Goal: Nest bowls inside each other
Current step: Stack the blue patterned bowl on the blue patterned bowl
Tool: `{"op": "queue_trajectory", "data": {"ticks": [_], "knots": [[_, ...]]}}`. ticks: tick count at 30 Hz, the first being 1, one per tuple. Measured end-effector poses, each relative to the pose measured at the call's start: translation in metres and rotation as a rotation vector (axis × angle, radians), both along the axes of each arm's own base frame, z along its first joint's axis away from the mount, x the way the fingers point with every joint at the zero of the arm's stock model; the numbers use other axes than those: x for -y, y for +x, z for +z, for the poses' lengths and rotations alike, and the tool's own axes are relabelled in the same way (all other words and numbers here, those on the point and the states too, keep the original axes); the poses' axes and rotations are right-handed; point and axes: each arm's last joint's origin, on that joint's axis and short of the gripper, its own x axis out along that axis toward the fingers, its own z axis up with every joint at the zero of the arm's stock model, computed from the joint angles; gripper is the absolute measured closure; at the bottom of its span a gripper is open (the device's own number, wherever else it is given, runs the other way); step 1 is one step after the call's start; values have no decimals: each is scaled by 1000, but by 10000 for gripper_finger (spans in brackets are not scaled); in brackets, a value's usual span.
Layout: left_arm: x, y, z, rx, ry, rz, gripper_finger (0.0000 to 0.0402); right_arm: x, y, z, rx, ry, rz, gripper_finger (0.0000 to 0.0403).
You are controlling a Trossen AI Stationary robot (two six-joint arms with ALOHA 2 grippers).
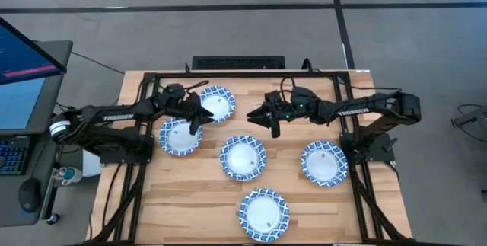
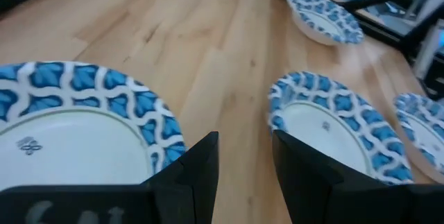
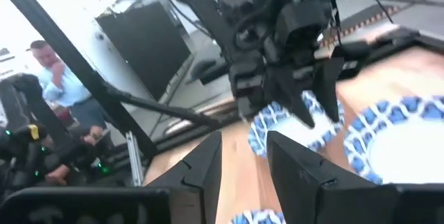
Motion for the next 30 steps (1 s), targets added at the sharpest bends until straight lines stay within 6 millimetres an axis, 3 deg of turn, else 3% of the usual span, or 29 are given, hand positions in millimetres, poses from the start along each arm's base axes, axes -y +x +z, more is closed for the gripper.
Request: {"op": "queue_trajectory", "data": {"ticks": [12, 20, 30], "knots": [[-13, 14, -12, -101, -60, 113, 276, 4, -2, -5, -33, 26, -15, 264], [-15, 16, -13, -74, -267, 244, 276, 4, -2, -5, -36, 32, -14, 264], [-14, 15, -13, -82, -232, 192, 276, 4, -2, -5, -36, 32, -14, 264]]}}
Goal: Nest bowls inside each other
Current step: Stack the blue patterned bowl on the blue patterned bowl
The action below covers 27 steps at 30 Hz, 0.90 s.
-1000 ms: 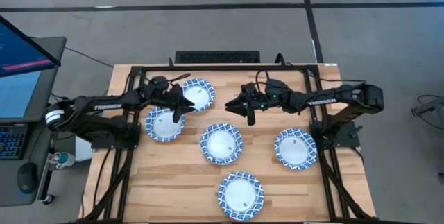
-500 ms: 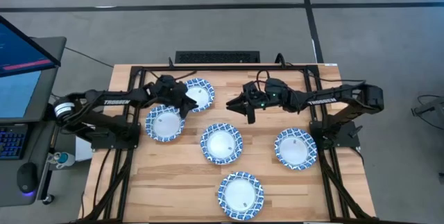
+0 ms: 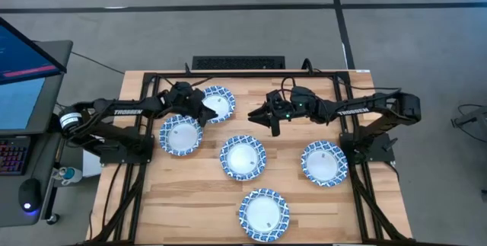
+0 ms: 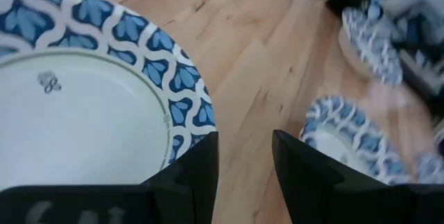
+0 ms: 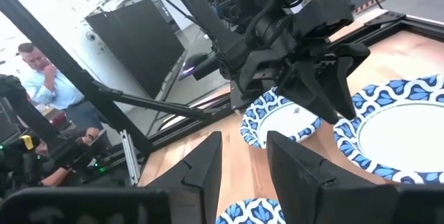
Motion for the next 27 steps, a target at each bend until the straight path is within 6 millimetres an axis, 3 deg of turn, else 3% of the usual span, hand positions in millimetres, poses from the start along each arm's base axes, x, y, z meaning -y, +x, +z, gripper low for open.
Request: {"op": "queue_trajectory", "data": {"ticks": [15, 27], "knots": [[-2, -6, -7, -223, 525, -189, 276, 0, 0, 0, -5, 32, -3, 264], [9, -16, -22, -363, 412, -324, 276, 0, 0, 0, -8, 51, -5, 265]]}}
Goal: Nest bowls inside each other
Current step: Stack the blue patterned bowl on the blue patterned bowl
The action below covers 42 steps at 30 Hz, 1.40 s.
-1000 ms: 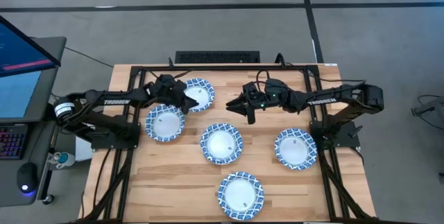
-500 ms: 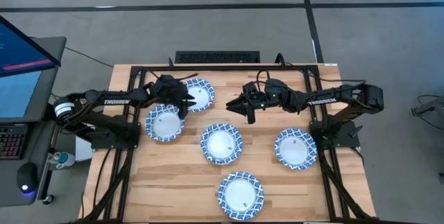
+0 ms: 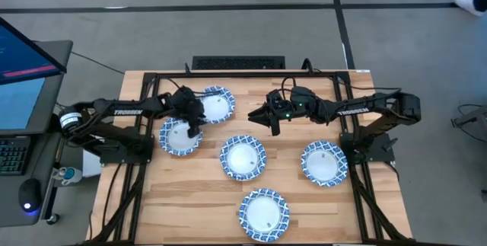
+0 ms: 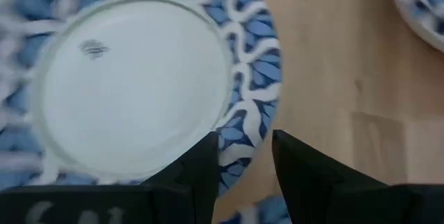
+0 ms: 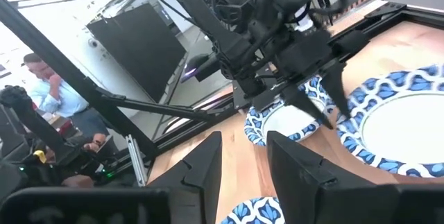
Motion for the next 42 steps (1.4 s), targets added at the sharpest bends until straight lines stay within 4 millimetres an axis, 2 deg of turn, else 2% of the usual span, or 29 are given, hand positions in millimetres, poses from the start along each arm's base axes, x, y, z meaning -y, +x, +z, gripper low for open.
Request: {"op": "queue_trajectory", "data": {"ticks": [4, 13, 20, 30, 33, 39, 42], "knots": [[3, 3, 2, 1, 25, -62, 276, 0, 0, 0, 0, 0, 0, 265], [-6, 19, 27, 49, 140, -57, 276, 0, 0, 0, -3, 25, -3, 266], [1, 32, 14, -69, 100, -148, 276, 0, 0, 0, -7, 27, -3, 264], [-1, 76, 23, -136, 110, -216, 276, 0, 0, -3, -31, 32, -4, 264], [-5, 86, 17, -175, 83, -214, 276, 0, 0, -4, -44, 35, -4, 265], [-6, 91, -4, -291, -19, -203, 276, 0, -1, -5, -52, 36, -4, 264], [-6, 92, -7, -295, -49, -176, 276, 0, 0, -4, -44, 21, -2, 264]]}}
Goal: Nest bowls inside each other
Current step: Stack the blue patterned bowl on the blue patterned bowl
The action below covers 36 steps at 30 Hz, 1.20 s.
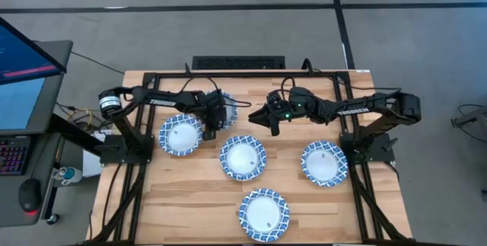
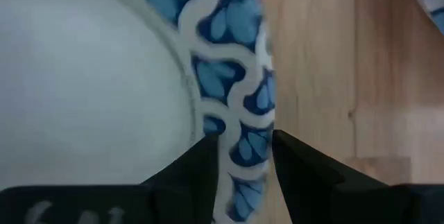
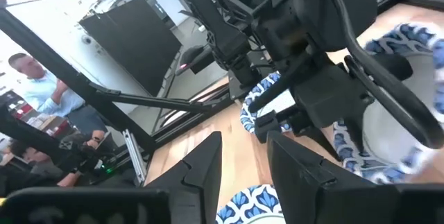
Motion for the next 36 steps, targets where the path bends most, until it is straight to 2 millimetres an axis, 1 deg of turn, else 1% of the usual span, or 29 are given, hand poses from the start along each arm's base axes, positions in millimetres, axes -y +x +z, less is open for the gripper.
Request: {"op": "queue_trajectory", "data": {"ticks": [3, 5, 7, 12, 13, 16, 20, 24, 28, 33, 36], "knots": [[0, 0, 2, 5, 9, 15, 277, 0, 0, 0, 2, -15, 4, 266], [0, 0, 5, 7, 33, 17, 285, 0, 0, 0, -1, -15, 6, 266], [1, 0, 7, 10, 50, 2, 307, 0, 0, -1, -4, -14, 6, 265], [5, 3, 9, 8, 51, -16, 387, 0, 0, -1, -6, -16, 6, 265], [6, 4, 9, 11, 51, -16, 393, 0, 0, -1, -5, -17, 6, 265], [8, 6, 12, 10, 29, 9, 392, 0, 0, -1, -8, -16, 7, 266], [9, 11, 27, 20, -80, -24, 391, -1, 0, -2, -12, -12, 26, 264], [6, 20, 45, 33, -59, -48, 390, -1, 0, -2, -12, -11, 33, 266], [3, 24, 58, 38, -40, -66, 390, -1, 0, -2, -12, -10, 33, 265], [4, 24, 63, 27, -57, -77, 388, -2, -1, -2, -13, 0, 55, 264], [9, 23, 62, 10, -92, -82, 373, -2, -1, -2, -15, 2, 59, 266]]}}
